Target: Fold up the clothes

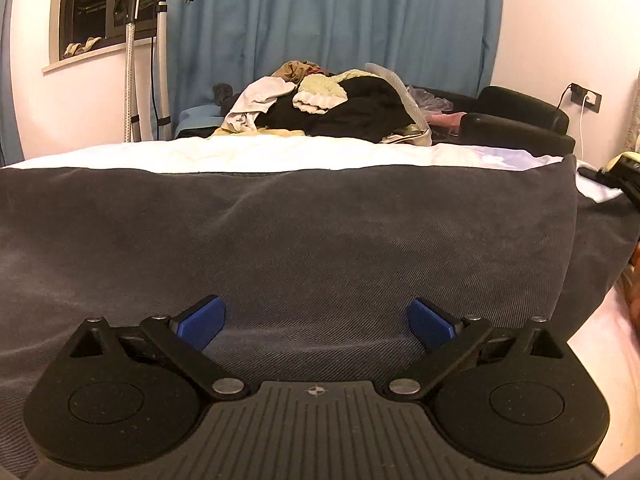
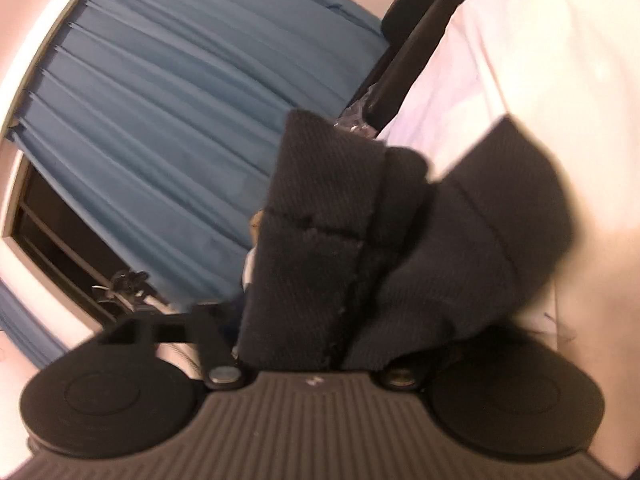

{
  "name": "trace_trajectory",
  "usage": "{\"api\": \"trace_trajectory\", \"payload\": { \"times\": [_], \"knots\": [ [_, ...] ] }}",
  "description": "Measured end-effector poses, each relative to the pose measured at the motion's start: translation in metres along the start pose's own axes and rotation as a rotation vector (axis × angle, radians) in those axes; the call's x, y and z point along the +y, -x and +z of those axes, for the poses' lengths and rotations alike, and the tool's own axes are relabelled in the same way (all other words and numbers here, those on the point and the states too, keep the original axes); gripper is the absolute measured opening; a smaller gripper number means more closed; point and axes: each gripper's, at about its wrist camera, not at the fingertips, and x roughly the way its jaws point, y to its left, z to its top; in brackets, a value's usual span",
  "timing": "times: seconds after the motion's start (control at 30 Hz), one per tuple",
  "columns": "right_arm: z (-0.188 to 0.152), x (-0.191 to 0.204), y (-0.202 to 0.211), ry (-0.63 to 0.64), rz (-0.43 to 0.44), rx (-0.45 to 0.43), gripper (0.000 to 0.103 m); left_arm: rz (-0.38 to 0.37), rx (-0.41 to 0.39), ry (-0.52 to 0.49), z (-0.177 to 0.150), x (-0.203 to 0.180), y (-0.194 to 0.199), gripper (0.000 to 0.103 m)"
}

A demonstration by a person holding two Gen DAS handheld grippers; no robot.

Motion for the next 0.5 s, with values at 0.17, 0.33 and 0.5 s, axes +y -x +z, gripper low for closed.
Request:
{"api": "trace_trajectory", "payload": {
  "times": [0.17,0.33,0.5],
  "knots": [
    [0.005,0.065,0.015,0.199,0.016,-0.108,0.011,-0.005,-0.001,0.030,0.019,0.007,0.015,0.100],
    [-0.017,0.156,0.014,0.355,0.123,-0.133,0.010,-0.011,-0.072,0.098,0.052,0.032,0.065,0.100],
    [-0.079,0.231,0.010,0.523,0.171,-0.053,0.010,0.017,-0.180,0.210,0.065,0.074,0.127,0.100]
  ]
}}
